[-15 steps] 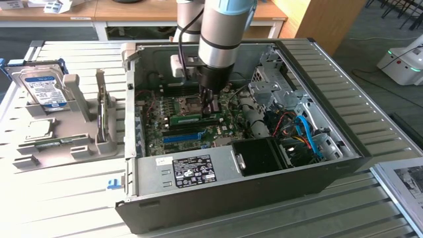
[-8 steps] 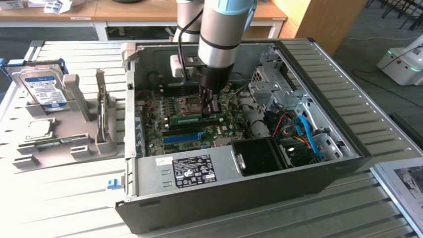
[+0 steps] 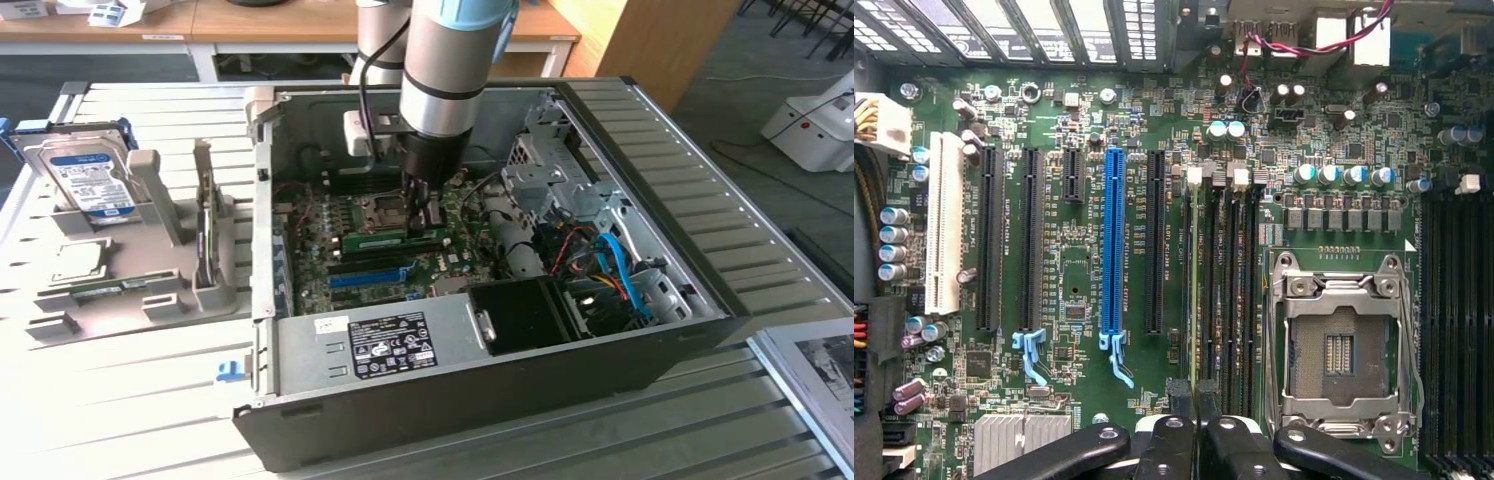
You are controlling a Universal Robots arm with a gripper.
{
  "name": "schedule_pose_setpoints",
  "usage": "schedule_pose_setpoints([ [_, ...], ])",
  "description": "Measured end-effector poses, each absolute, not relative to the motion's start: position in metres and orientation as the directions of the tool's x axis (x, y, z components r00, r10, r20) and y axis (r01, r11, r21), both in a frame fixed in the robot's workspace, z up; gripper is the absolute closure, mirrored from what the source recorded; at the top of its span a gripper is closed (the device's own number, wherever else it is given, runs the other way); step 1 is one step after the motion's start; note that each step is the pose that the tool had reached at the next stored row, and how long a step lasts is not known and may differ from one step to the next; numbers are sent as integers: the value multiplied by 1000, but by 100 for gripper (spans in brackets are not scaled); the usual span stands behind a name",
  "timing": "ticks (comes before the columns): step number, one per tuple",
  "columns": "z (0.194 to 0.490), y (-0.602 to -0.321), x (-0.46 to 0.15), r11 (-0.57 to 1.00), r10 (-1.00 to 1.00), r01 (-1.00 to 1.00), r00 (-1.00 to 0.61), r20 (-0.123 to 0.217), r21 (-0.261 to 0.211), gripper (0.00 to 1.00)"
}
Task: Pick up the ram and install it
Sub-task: 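Insert the ram into the slot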
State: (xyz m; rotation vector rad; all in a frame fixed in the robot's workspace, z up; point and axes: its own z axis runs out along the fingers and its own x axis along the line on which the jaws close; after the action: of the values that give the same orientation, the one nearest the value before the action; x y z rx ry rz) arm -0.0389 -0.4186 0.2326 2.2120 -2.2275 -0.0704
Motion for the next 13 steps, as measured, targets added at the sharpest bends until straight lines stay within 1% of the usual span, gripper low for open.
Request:
schedule_pose_setpoints([
  [13,232,-419,-39,14,-999,-999,-15,-30,33,88],
])
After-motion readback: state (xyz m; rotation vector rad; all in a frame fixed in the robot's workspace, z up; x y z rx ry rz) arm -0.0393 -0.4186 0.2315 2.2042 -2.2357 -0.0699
